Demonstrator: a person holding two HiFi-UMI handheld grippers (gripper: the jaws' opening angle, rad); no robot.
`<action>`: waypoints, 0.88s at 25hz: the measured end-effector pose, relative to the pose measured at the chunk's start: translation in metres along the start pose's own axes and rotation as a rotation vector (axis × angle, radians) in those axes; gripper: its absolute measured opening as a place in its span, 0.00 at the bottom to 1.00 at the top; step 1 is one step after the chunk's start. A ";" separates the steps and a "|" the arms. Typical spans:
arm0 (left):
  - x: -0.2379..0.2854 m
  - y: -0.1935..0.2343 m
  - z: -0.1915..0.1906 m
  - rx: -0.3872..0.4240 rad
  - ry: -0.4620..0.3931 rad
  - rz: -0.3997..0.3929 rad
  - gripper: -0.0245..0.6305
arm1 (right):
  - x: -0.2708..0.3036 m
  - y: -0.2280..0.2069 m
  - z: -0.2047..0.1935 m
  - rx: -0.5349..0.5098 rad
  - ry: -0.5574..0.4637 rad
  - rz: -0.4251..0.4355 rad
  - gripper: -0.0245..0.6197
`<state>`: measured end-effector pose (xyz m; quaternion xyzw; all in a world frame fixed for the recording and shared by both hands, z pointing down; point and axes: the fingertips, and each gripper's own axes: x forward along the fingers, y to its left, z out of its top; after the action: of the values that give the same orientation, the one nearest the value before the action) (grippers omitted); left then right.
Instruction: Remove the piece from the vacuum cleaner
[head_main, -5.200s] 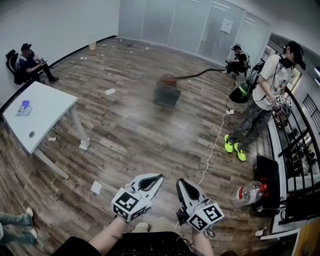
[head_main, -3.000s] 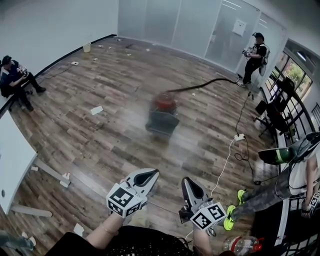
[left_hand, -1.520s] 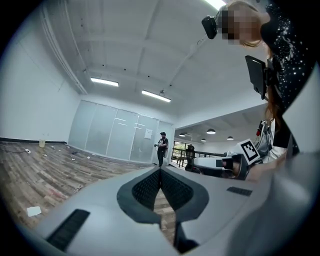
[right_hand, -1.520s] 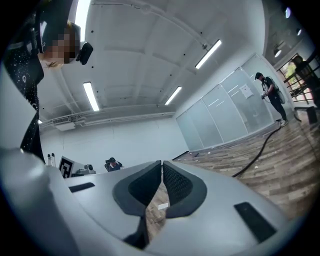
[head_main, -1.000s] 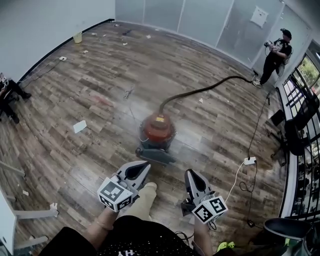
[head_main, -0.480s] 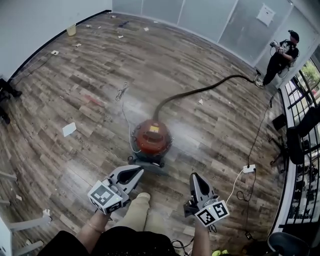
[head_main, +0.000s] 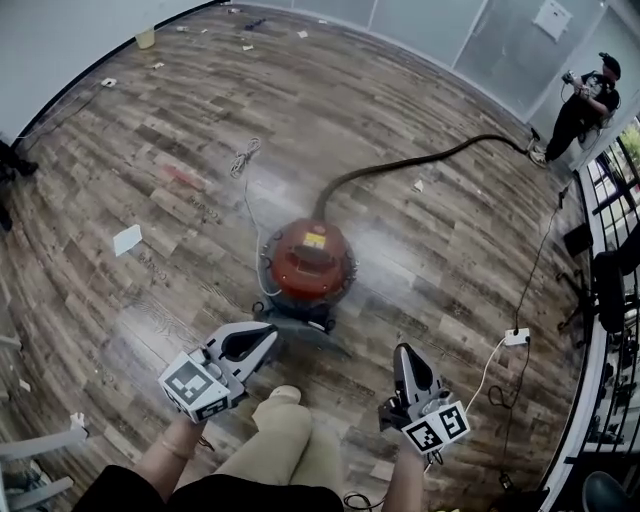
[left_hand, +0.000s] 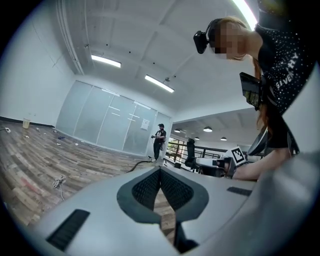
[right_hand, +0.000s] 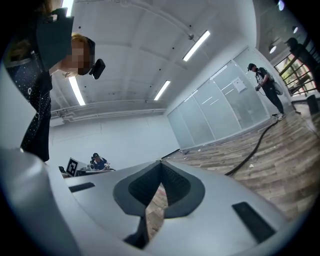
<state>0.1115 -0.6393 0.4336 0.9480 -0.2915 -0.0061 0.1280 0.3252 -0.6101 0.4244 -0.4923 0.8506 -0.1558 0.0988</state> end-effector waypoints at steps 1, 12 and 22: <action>0.002 0.005 -0.013 0.001 -0.006 0.003 0.05 | -0.001 -0.008 -0.012 0.006 -0.010 -0.003 0.05; 0.017 0.058 -0.178 0.007 -0.153 0.042 0.05 | -0.037 -0.109 -0.163 0.025 -0.205 0.046 0.05; 0.018 0.086 -0.262 0.110 -0.167 0.046 0.05 | -0.018 -0.118 -0.293 -0.057 -0.015 0.151 0.20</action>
<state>0.1015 -0.6547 0.7090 0.9428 -0.3227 -0.0660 0.0511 0.3351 -0.6002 0.7403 -0.4305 0.8887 -0.1199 0.1026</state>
